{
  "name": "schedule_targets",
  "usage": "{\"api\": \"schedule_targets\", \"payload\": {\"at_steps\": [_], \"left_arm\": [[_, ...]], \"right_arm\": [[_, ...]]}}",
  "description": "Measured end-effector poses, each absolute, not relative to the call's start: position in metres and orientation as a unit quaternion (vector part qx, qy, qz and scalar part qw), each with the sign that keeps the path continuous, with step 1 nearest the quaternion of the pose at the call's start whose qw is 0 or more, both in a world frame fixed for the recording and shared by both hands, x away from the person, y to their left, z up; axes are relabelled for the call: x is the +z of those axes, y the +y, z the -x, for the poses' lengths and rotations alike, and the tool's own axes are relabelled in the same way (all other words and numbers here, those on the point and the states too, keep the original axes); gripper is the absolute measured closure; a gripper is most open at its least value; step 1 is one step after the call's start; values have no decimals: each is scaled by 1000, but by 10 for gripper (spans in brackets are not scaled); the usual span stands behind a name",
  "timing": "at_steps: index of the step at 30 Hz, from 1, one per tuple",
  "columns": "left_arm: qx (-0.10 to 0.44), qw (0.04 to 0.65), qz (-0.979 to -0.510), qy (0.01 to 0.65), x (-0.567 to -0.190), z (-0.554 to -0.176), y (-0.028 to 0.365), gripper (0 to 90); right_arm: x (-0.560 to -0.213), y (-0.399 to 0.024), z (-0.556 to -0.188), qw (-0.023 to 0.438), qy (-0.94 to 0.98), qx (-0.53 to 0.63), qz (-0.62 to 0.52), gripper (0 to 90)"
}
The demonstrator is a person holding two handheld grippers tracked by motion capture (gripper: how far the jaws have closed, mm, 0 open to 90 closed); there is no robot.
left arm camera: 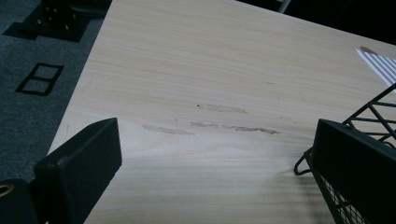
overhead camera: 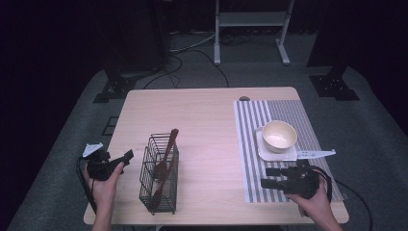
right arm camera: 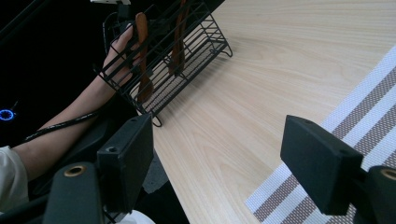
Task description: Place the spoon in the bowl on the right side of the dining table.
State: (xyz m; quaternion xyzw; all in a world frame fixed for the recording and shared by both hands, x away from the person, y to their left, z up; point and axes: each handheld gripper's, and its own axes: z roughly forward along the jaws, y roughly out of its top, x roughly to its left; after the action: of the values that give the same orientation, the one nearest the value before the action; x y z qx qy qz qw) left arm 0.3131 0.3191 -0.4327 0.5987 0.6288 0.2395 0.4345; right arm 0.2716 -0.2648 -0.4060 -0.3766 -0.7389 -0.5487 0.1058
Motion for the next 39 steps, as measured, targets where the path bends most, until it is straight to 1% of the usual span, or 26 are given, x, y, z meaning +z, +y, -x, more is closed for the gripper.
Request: {"api": "schedule_targets", "payload": {"at_steps": [13, 22, 39], "left_arm": [[241, 434, -598, 629, -433, -313, 320, 12], [239, 436, -597, 629, -432, -312, 321, 12], [239, 437, -596, 630, -431, -312, 322, 12]], "right_arm": [[-390, -248, -283, 122, -751, -536, 365, 245], [-381, -228, -292, 145, -759, -524, 358, 245], [-375, -202, -304, 181, -761, -517, 348, 245]]}}
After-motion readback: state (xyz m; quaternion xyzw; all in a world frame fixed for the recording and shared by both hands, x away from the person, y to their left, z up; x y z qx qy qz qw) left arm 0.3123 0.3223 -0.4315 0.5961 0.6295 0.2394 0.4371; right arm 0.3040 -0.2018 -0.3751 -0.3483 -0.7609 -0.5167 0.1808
